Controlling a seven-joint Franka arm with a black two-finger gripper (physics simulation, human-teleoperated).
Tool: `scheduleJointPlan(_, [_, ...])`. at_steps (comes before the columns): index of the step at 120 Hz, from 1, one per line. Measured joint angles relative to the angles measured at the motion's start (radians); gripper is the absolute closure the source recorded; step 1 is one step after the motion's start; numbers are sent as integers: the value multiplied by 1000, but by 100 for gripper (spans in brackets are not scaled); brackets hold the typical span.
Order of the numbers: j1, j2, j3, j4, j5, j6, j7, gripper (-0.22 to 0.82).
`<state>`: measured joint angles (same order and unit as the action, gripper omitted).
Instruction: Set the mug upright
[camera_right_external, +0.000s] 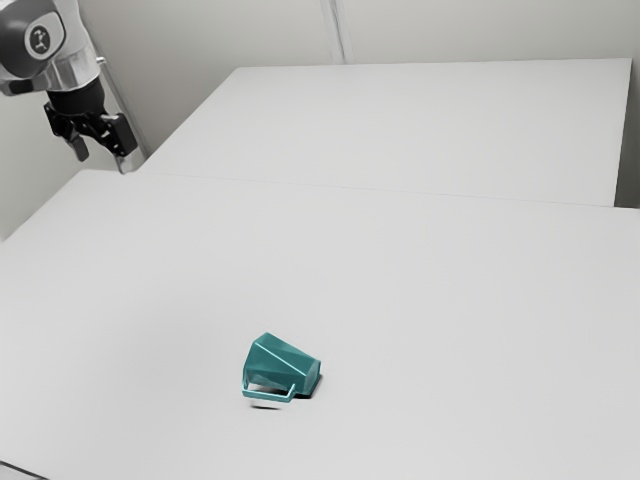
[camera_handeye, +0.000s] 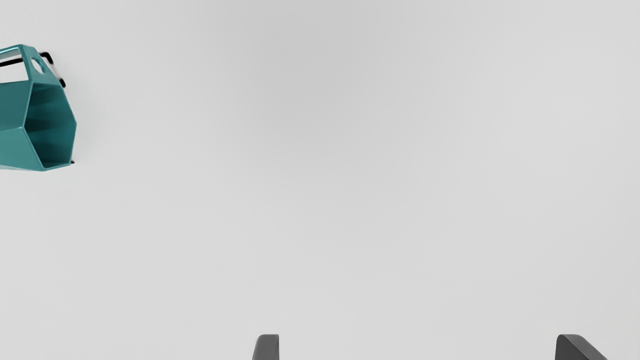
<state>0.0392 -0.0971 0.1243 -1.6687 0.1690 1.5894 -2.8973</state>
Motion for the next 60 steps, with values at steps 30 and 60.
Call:
scheduleJointPlan(30, [6,-15,-8,-53,0,16,0,0])
scheduleJointPlan(60, [95,-28,-21,-250,-258,78,0,0])
